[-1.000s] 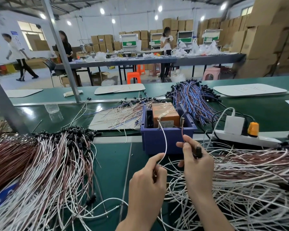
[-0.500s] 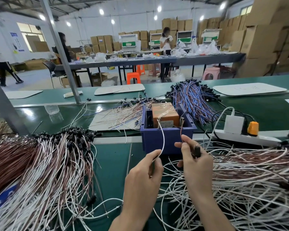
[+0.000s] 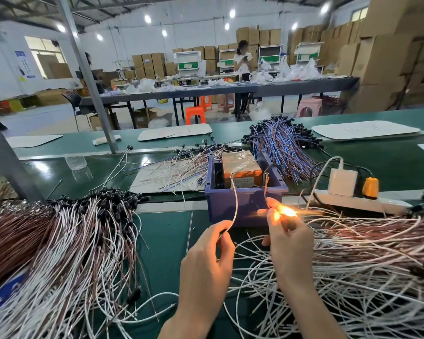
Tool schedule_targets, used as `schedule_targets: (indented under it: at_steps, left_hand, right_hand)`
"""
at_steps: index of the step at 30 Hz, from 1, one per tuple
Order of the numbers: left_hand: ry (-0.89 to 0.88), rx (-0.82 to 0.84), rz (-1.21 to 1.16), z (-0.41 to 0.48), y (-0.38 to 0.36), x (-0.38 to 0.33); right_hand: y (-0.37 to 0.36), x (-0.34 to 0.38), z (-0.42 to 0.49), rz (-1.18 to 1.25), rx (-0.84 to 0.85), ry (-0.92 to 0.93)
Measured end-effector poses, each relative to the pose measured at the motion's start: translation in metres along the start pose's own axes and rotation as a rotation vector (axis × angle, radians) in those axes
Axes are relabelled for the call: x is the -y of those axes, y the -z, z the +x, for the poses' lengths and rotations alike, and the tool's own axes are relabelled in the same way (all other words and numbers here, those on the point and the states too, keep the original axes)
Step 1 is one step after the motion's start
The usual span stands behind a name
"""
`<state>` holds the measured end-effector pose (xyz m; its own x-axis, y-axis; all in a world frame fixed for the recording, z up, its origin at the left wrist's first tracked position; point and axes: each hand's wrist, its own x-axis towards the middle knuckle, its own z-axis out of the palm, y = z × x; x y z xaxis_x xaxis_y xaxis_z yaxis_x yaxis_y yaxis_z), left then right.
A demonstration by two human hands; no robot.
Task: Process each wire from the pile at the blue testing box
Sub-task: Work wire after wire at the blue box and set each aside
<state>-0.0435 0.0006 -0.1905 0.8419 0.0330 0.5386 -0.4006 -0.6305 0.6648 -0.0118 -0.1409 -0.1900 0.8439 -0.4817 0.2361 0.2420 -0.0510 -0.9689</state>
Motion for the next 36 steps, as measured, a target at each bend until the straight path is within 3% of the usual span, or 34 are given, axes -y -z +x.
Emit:
schedule_targets:
  at_steps: [9, 17, 21, 29, 36]
  left_hand:
    - [0.034, -0.011, -0.005, 0.001, -0.005, 0.006]
    - [0.464, -0.202, -0.529, 0.014, 0.001, 0.016]
    - [0.581, -0.263, -0.634, 0.021, 0.007, 0.024]
    - [0.516, -0.233, -0.543, 0.020, 0.008, 0.023]
    - [0.616, -0.181, -0.628, 0.024, 0.000, 0.042]
  right_hand:
    - [0.001, 0.002, -0.001, 0.023, 0.024, 0.006]
    - [0.018, 0.011, -0.011, 0.091, -0.014, -0.002]
    - [0.040, 0.014, -0.012, 0.024, -0.018, -0.035]
    - [0.104, 0.050, 0.020, -0.010, -0.051, -0.008]
    - [0.162, 0.069, 0.060, 0.022, -0.275, -0.022]
